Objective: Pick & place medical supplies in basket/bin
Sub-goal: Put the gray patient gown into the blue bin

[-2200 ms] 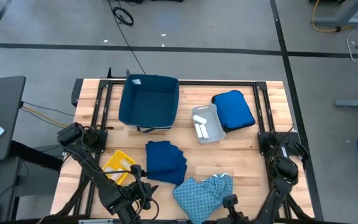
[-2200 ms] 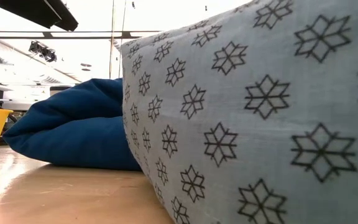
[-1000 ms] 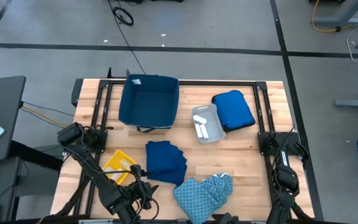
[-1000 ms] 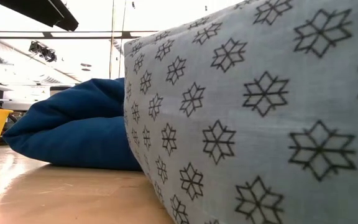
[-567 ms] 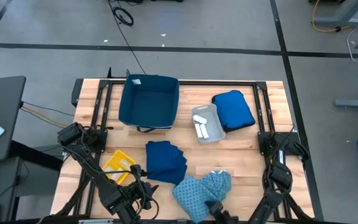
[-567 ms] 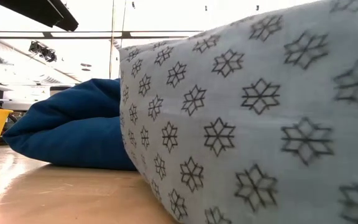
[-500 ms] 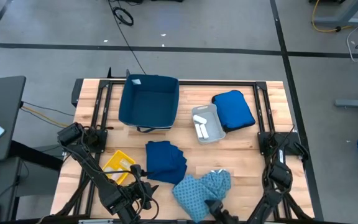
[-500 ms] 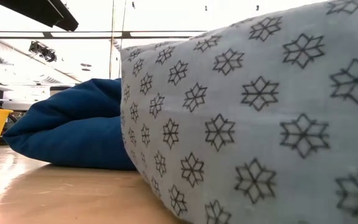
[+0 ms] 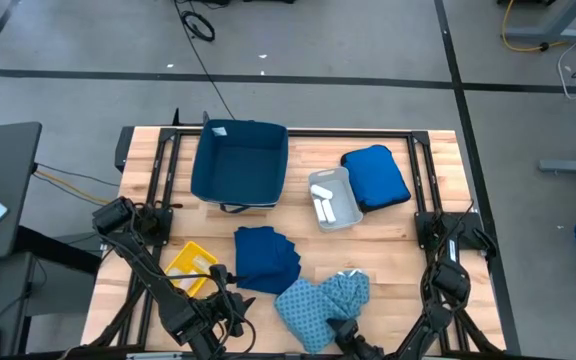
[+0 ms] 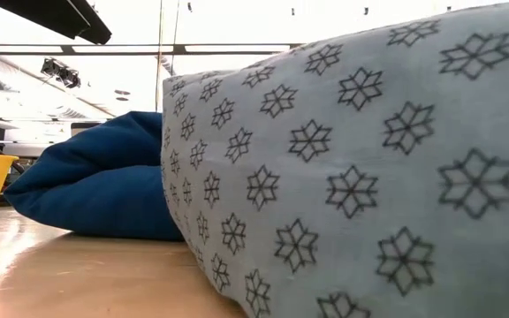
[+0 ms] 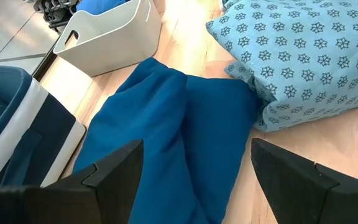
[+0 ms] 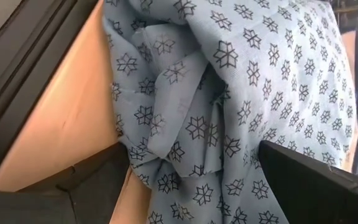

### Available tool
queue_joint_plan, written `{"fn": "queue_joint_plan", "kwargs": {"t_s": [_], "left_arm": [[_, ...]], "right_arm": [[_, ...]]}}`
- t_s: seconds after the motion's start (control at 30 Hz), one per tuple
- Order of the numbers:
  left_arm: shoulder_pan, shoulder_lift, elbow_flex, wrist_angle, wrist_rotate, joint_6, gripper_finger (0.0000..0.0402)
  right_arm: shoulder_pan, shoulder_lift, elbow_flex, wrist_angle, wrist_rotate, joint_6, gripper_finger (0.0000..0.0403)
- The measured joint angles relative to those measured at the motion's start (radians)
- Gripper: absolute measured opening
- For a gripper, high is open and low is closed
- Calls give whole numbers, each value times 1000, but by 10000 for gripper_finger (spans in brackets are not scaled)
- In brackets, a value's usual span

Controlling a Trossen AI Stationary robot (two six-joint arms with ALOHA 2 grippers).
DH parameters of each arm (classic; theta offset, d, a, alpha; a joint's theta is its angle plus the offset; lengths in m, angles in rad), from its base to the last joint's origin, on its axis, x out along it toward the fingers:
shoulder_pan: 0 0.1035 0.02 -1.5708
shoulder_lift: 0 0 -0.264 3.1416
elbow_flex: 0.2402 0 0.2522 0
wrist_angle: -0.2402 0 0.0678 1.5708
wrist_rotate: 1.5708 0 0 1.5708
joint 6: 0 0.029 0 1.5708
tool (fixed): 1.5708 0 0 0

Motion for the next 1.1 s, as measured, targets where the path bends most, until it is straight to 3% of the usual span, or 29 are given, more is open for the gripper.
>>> {"fn": "queue_joint_plan", "kwargs": {"t_s": [0.13,1.1], "left_arm": [[0,0,0,1,0,0,298],[0,0,0,8,-4,0,298]], "right_arm": [[5,2,-1,6,6,72,373],[-25,3,0,54,11,92,373]]}}
